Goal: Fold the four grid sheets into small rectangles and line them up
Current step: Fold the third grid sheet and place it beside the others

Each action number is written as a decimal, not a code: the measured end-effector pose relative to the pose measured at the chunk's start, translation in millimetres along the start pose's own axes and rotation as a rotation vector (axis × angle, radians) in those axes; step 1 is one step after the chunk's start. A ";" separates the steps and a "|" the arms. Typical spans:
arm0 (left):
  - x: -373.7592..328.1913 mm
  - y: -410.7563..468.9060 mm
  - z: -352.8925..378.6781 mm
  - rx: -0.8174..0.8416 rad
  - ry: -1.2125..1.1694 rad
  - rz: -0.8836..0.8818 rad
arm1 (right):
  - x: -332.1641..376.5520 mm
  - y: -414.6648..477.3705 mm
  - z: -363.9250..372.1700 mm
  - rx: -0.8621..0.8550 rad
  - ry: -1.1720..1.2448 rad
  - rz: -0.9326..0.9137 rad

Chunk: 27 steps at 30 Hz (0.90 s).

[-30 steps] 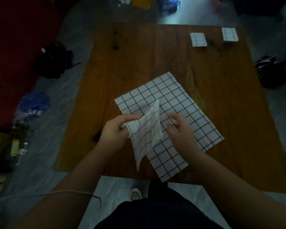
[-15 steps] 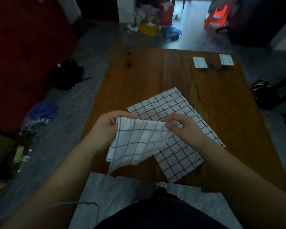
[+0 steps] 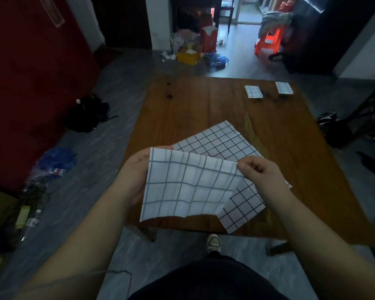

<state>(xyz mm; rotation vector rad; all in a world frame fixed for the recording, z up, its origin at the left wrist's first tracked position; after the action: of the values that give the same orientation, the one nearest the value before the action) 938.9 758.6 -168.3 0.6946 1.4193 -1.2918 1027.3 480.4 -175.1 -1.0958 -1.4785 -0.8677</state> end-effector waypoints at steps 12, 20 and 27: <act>21.1 6.0 41.8 0.058 0.133 -0.161 | -18.3 -30.2 -33.1 -0.247 0.106 0.174; 8.1 6.9 71.1 0.177 0.420 0.082 | -11.0 -42.0 -59.5 -0.250 0.055 0.163; -15.1 10.5 100.8 0.316 0.626 0.185 | 20.4 -14.5 -35.8 0.187 -0.456 -0.020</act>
<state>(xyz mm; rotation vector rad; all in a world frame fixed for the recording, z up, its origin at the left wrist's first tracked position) 983.7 669.4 -144.7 1.5069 1.5954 -1.2138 1024.3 446.2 -147.9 -1.1873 -1.9049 -0.4952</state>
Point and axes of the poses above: each hand's wrist, its own y-axis towards the middle knuckle, its own z-axis out of the palm, x = y × z, the point moved 9 cm from there along y, towards the middle knuckle, and after that the axes turned 4 degrees about y, right-handed, at the moved point
